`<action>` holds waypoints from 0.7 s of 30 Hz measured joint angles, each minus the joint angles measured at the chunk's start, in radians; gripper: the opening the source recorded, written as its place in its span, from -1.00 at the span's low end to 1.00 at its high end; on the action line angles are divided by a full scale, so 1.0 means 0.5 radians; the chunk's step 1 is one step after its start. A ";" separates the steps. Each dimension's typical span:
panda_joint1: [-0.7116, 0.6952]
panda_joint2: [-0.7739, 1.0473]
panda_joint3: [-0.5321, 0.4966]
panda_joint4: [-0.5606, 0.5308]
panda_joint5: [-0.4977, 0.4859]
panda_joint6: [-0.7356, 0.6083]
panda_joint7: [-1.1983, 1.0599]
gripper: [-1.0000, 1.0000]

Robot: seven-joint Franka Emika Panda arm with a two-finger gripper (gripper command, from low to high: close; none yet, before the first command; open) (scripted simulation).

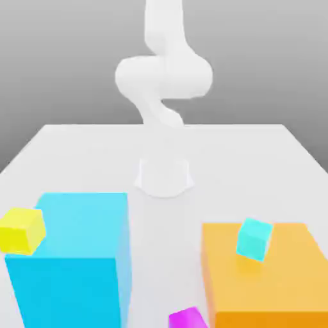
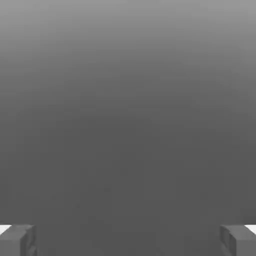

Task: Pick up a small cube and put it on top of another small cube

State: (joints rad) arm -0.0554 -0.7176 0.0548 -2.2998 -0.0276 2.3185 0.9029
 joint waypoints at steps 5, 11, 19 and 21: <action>-0.201 0.338 0.210 0.001 -0.141 0.076 0.442 0.00; -0.391 0.734 0.416 0.002 -0.338 0.163 0.979 0.00; -0.502 1.267 0.543 0.006 -0.599 0.273 1.695 0.00; -0.504 1.395 0.545 0.006 -0.643 0.305 1.858 0.00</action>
State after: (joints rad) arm -0.3076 -0.0202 0.3276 -2.2969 -0.3491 2.4711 1.8321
